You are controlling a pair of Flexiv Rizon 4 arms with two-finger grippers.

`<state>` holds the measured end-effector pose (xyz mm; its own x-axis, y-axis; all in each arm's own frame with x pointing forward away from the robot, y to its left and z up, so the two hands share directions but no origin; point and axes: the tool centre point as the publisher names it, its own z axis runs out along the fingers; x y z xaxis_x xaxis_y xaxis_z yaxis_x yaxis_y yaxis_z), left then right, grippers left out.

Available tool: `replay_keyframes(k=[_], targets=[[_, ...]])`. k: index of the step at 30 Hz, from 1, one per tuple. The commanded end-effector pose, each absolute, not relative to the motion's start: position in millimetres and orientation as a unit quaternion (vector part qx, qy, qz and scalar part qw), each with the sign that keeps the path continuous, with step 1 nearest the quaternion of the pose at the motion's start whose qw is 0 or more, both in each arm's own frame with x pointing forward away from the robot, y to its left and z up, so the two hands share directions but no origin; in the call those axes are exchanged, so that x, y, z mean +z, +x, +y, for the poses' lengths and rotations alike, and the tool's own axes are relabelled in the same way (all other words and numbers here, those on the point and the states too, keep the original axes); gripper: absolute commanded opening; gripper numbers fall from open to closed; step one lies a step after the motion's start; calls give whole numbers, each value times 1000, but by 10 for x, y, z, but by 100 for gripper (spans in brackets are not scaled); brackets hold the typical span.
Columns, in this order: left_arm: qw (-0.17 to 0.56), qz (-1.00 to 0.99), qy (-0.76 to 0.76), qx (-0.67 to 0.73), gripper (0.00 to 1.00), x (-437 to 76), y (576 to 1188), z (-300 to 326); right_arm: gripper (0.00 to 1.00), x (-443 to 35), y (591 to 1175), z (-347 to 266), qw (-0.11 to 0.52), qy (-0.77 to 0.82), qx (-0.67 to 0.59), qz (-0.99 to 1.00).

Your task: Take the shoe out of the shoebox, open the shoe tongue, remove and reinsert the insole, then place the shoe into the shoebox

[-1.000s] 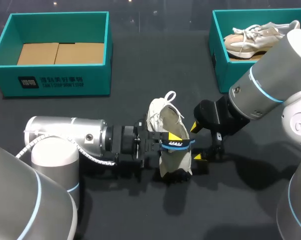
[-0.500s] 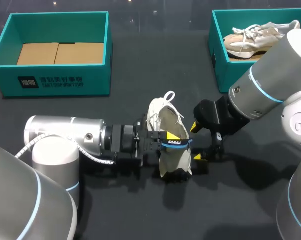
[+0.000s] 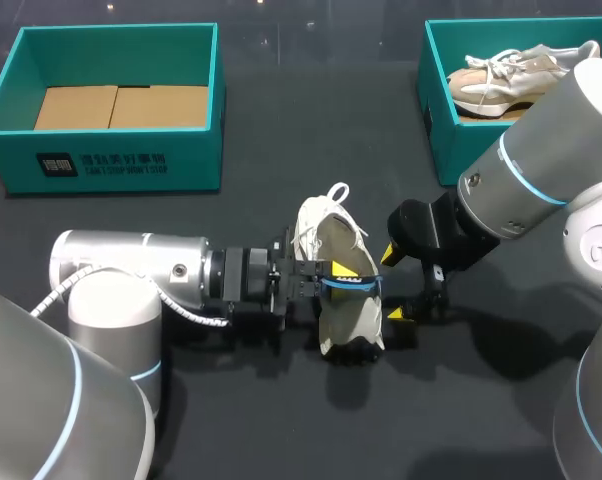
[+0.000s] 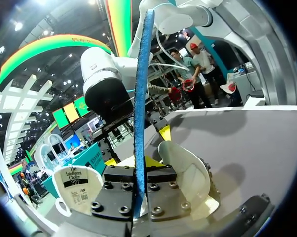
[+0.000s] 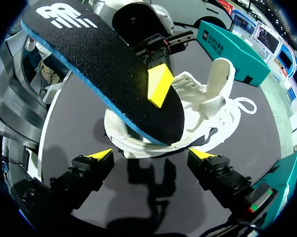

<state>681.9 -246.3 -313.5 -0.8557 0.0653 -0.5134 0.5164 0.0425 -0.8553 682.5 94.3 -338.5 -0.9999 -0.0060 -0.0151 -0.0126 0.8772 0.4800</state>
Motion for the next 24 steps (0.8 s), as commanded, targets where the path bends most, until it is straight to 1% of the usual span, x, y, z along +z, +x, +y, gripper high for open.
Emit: replay_keyframes(k=[1, 24], targets=[[169, 704, 205, -658, 0, -3191, 6881, -2505, 100, -3397, 6814, 946, 8, -5, 248, 969], [176, 735, 204, -622, 0, -3359, 7024, -2473, 100, -3397, 6814, 946, 8, -5, 248, 969]])
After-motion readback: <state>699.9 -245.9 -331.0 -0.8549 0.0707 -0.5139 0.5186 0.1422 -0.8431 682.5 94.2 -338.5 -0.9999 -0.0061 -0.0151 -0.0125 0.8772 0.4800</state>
